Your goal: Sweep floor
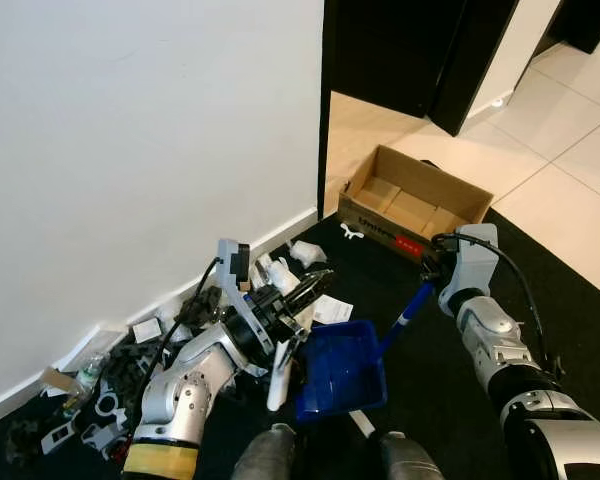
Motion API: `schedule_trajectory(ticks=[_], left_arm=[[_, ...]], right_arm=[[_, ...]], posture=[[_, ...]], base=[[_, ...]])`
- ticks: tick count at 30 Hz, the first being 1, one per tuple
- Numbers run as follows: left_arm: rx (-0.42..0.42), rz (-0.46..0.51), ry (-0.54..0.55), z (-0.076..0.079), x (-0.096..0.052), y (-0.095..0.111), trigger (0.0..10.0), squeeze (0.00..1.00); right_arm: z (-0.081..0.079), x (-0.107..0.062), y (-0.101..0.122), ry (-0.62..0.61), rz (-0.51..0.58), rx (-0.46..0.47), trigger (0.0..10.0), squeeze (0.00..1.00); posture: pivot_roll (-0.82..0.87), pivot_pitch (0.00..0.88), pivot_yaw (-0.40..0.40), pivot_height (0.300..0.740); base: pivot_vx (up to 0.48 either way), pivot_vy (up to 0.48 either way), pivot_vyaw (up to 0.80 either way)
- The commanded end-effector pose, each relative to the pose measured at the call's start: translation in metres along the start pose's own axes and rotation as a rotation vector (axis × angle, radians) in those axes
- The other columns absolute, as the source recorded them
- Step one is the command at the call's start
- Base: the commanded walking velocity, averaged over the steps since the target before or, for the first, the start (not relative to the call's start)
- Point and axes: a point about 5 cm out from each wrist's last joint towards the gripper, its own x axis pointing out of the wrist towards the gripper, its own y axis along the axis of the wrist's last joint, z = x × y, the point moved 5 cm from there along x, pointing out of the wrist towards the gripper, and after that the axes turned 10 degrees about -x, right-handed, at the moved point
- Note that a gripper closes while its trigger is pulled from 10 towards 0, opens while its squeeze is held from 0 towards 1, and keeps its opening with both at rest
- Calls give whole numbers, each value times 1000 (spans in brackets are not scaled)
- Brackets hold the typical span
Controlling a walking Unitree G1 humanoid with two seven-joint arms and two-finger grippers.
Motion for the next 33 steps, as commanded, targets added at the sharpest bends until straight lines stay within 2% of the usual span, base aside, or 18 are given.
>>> schedule_trajectory(ticks=[1, 4, 7, 8, 10, 11, 12, 13, 14, 16, 17, 18, 19, 20, 22, 26, 29, 33], left_arm=[[-15, 1, -63, 14, 1, 3, 10000, 0], [-6, 14, -70, 20, 0, 13, 10000, 0], [98, 43, -58, 25, -7, 40, 10000, 0], [98, 43, -58, 25, -7, 40, 10000, 0], [182, 47, -46, 27, -12, 56, 10000, 0], [182, 47, -46, 27, -12, 56, 10000, 0], [237, 44, -39, 28, -15, 65, 10000, 0], [237, 44, -39, 28, -15, 65, 10000, 0], [298, 36, -27, 29, -18, 74, 10000, 0], [489, -9, 7, 33, -27, 99, 10000, 0], [556, -31, 17, 34, -30, 105, 10000, 0], [556, -31, 17, 34, -30, 105, 10000, 0], [665, -64, 30, 41, -33, 117, 10000, 0], [665, -64, 30, 41, -33, 117, 10000, 0], [741, -79, 27, 50, -34, 129, 10000, 0], [773, -84, 22, 55, -34, 135, 10000, 0], [809, -115, 41, 49, -37, 136, 10000, 0], [826, -134, 111, 26, -40, 137, 10000, 0]], right_arm=[[-1, -2, -4, -1, -5, 18, 10000, 0], [-1, -2, -5, -1, -5, 20, 10000, 0], [-1, -3, -6, -3, -7, 21, 10000, 0], [-1, -3, -6, -3, -7, 21, 10000, 0], [-1, -3, -6, -4, -8, 21, 10000, 0], [-1, -3, -6, -4, -8, 21, 10000, 0], [-1, -3, -7, -4, -8, 22, 10000, 0], [-1, -3, -7, -4, -8, 22, 10000, 0], [-1, -3, -7, -4, -8, 22, 10000, 0], [-2, -3, -7, 0, -9, 21, 10000, 0], [-3, -3, -7, 1, -10, 21, 10000, 0], [-3, -3, -7, 1, -10, 21, 10000, 0], [-4, -2, -6, 5, -9, 21, 10000, 0], [-4, -2, -6, 5, -9, 21, 10000, 0], [-4, -2, -6, 7, -9, 20, 10000, 0], [-4, -3, -7, 8, -10, 18, 10000, 0], [-4, -3, -8, 8, -13, 16, 10000, 0], [-2, -3, -8, 5, -15, 13, 10000, 0]], posture=[[142, 162, 10, 740], [142, 162, 10, 740], [148, 164, 13, 740], [148, 164, 13, 740], [151, 166, 13, 740], [151, 166, 13, 740], [153, 166, 13, 740], [153, 166, 13, 740], [154, 166, 13, 740], [158, 166, 11, 740], [161, 166, 10, 740], [161, 166, 10, 740], [160, 166, 11, 740], [160, 166, 11, 740], [159, 165, 8, 740], [158, 165, 8, 740], [154, 161, 8, 740], [146, 159, 8, 740]], base=[[0, 0, 0], [0, 0, 0], [0, 0, 0], [0, 0, 0], [0, 0, 0], [0, 0, 0], [0, 0, 0], [0, 0, 0], [0, 0, 0], [0, 0, 0], [0, 0, 0], [0, 0, 0], [0, 0, 0], [0, 0, 0], [0, 0, 0], [0, 0, 0], [0, 0, 0], [0, 0, 0]])
